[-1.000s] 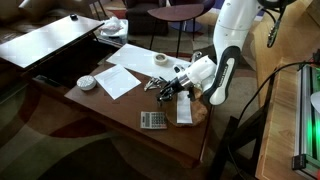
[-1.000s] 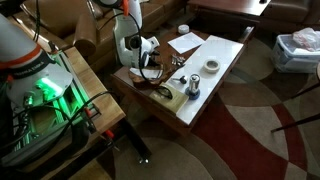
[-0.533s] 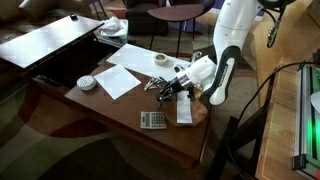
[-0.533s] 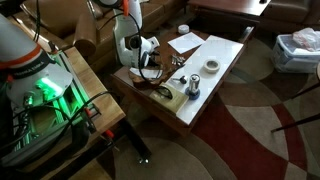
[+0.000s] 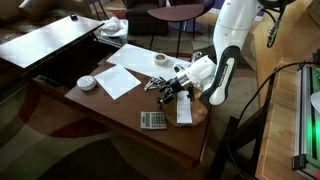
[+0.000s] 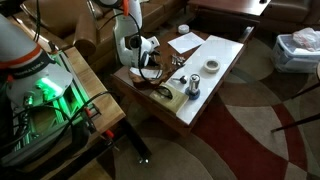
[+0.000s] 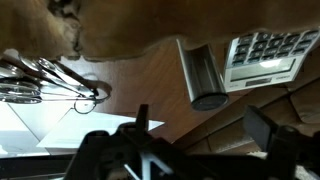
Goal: Remove the silver object from the wooden tray
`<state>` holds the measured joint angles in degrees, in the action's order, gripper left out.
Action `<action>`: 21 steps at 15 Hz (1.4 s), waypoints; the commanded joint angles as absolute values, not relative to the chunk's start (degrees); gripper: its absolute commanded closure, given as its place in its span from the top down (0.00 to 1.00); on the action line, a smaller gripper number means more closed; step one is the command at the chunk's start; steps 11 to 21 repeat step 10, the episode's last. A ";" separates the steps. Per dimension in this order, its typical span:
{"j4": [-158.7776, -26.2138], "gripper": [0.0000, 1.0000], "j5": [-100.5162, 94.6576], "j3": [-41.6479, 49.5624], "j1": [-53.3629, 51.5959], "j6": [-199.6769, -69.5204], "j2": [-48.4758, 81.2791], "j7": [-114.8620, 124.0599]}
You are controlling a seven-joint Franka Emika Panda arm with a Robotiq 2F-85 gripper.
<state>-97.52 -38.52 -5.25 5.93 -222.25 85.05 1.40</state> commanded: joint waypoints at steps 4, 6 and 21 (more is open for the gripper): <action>-95.19 1.00 -40.56 -10.02 10.49 -225.64 85.52 6.01; -94.66 1.00 -38.03 -10.56 10.76 -230.92 84.73 6.88; -93.78 1.00 -37.17 -8.37 8.73 -237.08 83.64 9.81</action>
